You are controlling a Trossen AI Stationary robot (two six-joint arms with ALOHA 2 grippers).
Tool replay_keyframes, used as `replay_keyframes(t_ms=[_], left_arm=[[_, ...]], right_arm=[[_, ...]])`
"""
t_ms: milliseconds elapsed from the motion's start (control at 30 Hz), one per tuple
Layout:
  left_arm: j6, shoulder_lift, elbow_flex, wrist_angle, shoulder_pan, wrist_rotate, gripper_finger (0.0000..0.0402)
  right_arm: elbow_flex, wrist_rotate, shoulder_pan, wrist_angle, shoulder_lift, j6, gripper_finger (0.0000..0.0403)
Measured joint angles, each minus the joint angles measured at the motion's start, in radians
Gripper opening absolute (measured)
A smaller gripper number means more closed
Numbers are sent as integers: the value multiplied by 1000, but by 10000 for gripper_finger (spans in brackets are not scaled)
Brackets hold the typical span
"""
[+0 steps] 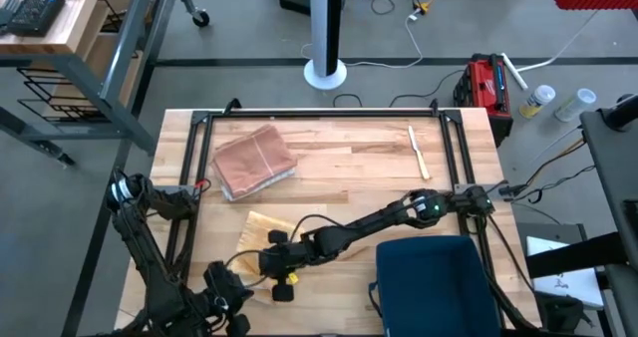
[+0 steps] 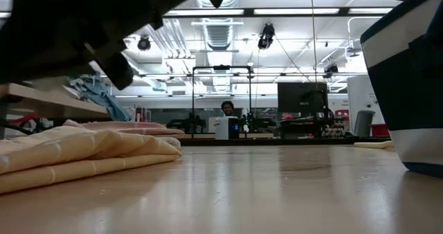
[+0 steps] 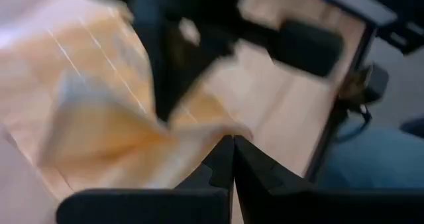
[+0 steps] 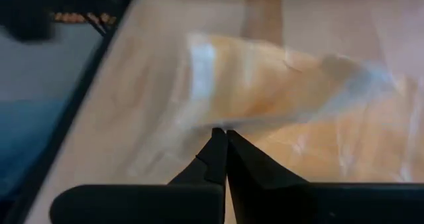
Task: Fold towel
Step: Fold the yellow towel
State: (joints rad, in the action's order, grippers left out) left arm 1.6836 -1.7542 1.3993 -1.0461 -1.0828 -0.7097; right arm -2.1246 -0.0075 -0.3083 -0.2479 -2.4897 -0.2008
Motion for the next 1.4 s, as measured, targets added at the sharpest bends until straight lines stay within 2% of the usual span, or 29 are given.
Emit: replay_keyframes(t_ms=[167,300,467,633,700,900,1100,1267,1400], left_arm=[[-1,1,9,-52,8,-171,0],[1,1,-30,-51,34,-179,0],[53,1,-108,-35,72,-82,0],[103,1,-177,74,83,228,0],[131,1,-205,123,76,305,0],[250,-2,-283,190,62,370,0],[323,-9,-341,229,58,488,0],[343,-7,-347,276,41,563,0],[368,3,-315,266,22,552,0]], right_arm=[[0,1,-13,45,-4,-4,0],[0,8,-12,56,-4,4,0],[0,-32,-22,58,-10,30,0],[0,-43,-23,-1,-15,76,0],[0,-34,-20,-19,-14,77,0],[0,-49,-19,-67,-9,62,0],[13,-51,-22,-153,-16,91,0],[20,8,-6,-298,-17,108,0],[24,17,8,-314,-12,96,0]])
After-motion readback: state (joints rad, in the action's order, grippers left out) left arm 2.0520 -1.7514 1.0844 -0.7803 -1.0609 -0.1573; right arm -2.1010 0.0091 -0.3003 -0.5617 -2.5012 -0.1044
